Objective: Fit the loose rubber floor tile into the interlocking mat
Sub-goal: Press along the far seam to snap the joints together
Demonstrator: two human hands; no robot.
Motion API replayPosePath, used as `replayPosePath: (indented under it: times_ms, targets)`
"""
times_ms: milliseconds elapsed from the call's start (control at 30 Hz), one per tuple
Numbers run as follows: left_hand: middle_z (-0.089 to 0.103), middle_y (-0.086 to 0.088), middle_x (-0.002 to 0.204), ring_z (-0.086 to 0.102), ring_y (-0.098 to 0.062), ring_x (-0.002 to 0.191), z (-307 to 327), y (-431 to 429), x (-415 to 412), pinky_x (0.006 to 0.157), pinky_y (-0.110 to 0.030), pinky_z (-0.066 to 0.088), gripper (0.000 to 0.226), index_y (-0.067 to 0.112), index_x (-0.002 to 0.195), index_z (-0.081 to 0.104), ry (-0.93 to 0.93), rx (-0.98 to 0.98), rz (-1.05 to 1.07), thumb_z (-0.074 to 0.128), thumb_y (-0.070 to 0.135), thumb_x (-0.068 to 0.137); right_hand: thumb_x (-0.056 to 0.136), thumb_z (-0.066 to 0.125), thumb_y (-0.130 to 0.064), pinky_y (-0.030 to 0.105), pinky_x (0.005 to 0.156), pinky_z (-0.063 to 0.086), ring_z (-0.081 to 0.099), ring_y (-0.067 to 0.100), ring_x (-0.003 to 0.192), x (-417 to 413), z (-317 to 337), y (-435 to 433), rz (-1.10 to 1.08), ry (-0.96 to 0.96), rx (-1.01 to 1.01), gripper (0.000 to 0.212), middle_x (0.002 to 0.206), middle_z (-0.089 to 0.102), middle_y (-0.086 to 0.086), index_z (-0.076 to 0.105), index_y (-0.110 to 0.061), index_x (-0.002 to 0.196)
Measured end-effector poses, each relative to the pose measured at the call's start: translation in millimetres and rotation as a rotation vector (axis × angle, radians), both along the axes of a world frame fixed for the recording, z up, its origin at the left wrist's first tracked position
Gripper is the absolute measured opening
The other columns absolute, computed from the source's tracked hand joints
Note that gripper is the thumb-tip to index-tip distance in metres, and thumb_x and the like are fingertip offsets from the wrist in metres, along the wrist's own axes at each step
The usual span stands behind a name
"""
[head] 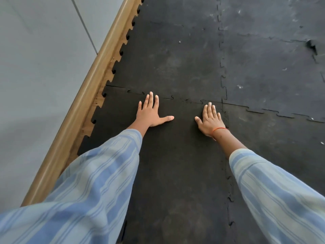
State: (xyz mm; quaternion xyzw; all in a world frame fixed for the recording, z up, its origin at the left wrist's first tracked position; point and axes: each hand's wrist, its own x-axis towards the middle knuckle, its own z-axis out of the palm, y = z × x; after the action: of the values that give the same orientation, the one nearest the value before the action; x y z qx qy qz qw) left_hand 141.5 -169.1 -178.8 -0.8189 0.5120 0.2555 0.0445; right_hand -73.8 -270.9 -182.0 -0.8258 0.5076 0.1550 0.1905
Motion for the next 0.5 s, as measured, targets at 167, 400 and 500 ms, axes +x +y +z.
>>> replayPosePath:
  times_ms: [167, 400, 500]
  targets:
    - [-0.028, -0.010, 0.157, -0.022, -0.024, 0.145, -0.5, 38.9, 66.1, 0.118, -0.051, -0.005, 0.131, 0.011, 0.150, -0.020, -0.070, 0.076, 0.198, 0.031, 0.094, 0.063, 0.099, 0.019, -0.047, 0.047, 0.119, -0.008, -0.016, 0.020, 0.148, 74.9, -11.1, 50.0, 0.268, -0.093, -0.060, 0.066, 0.161, -0.014, 0.000, -0.006, -0.016, 0.152]
    - [-0.031, -0.008, 0.156, -0.026, -0.025, 0.144, -0.1, 23.8, 86.2, 0.116, -0.055, -0.008, 0.140, 0.013, 0.150, -0.022, -0.039, 0.112, 0.189, 0.041, 0.095, 0.056, 0.097, 0.015, -0.052, 0.074, 0.104, -0.006, -0.016, 0.019, 0.148, 137.8, -9.6, 41.4, 0.391, -0.043, -0.092, 0.060, 0.161, -0.011, -0.013, -0.003, -0.034, 0.151]
    - [-0.032, -0.008, 0.156, -0.026, -0.026, 0.144, 0.3, 21.8, 88.7, 0.116, -0.055, -0.008, 0.137, 0.013, 0.149, -0.023, -0.023, 0.151, 0.178, 0.046, 0.091, 0.060, 0.098, 0.016, -0.049, 0.081, 0.098, -0.004, -0.016, 0.019, 0.147, 154.6, -7.2, 36.7, 0.360, -0.027, -0.067, 0.058, 0.160, -0.011, -0.017, -0.002, -0.036, 0.151]
